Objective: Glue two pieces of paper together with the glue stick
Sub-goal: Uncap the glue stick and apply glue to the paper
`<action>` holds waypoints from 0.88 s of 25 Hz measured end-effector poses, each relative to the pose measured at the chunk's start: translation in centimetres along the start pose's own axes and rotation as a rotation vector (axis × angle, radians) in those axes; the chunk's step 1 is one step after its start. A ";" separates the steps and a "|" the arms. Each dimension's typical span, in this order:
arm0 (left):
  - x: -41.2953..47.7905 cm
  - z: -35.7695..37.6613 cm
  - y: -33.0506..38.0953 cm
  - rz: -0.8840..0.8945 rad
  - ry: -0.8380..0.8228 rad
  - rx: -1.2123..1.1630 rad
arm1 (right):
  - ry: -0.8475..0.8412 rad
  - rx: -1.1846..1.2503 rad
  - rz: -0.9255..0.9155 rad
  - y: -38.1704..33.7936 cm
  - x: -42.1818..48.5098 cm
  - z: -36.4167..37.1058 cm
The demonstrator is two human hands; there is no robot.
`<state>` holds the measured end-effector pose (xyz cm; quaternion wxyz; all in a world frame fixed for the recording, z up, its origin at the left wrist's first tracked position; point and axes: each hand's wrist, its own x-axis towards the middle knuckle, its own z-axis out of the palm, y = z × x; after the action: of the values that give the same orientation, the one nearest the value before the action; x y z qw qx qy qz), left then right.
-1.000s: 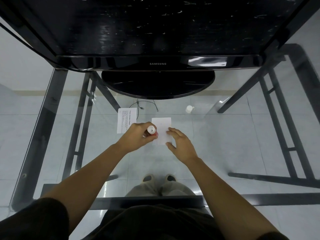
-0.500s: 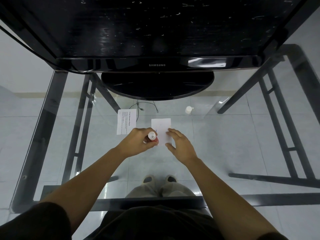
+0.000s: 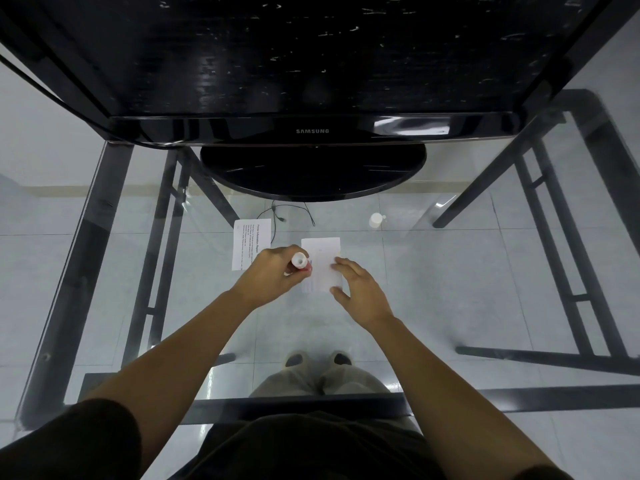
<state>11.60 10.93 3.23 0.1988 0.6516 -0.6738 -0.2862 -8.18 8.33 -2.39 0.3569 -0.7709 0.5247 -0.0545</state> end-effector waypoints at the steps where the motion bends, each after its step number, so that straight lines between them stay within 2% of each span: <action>1: 0.0 0.1 0.2 0.008 0.014 0.001 | -0.003 0.003 0.003 0.0 0.0 0.0; 6: -0.1 0.9 0.9 0.058 -0.115 -0.038 | -0.003 0.016 0.014 0.1 0.1 0.0; 11: 0.6 0.3 0.8 0.001 0.108 0.004 | -0.008 0.006 0.003 0.2 0.1 -0.2; 15: 0.0 1.1 1.3 0.073 -0.140 -0.066 | -0.003 0.027 0.002 0.1 0.0 -0.3; 16: 0.1 1.0 1.2 0.063 -0.158 -0.063 | 0.000 0.030 -0.001 0.1 0.0 -0.3; 18: 0.9 0.7 0.7 0.034 -0.084 -0.018 | 0.006 0.026 -0.012 0.1 0.0 -0.3; 22: 2.0 0.2 0.3 -0.048 0.166 0.017 | 0.006 0.012 -0.013 0.3 0.0 -0.3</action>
<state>11.06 9.01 3.04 0.2417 0.6906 -0.6416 -0.2302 -8.54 8.13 -2.37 0.3599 -0.7719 0.5204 -0.0622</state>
